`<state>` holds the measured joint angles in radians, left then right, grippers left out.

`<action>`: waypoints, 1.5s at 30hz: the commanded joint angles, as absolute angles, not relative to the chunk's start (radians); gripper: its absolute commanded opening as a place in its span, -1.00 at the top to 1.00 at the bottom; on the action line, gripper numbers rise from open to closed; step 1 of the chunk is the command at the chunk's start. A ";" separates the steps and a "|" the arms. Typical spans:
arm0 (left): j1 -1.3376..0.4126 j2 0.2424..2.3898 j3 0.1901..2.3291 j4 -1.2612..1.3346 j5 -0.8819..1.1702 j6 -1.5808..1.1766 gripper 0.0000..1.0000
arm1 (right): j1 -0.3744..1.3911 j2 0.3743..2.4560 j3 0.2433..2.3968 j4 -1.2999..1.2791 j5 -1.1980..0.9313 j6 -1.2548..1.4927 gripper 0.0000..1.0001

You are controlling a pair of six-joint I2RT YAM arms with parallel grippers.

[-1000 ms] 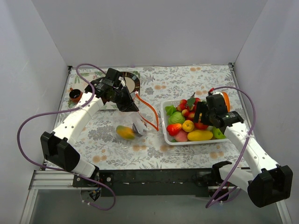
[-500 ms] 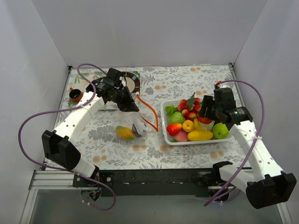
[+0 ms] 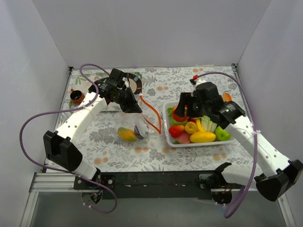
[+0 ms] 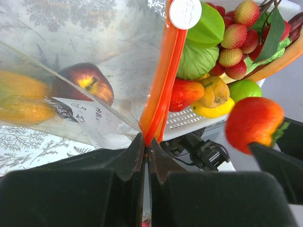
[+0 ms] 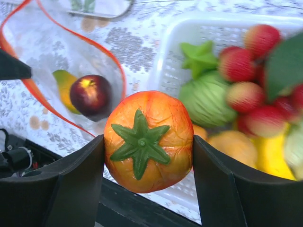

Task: Place the food in the zip-top bag and seal the zipper
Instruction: Place the fake fruit in the zipper food storage bag.

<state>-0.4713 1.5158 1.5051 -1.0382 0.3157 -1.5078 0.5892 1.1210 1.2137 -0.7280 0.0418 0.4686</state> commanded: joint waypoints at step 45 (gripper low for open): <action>-0.506 1.428 1.588 -1.054 0.328 -1.537 1.00 | 0.804 1.350 1.486 -0.687 0.326 0.519 -0.89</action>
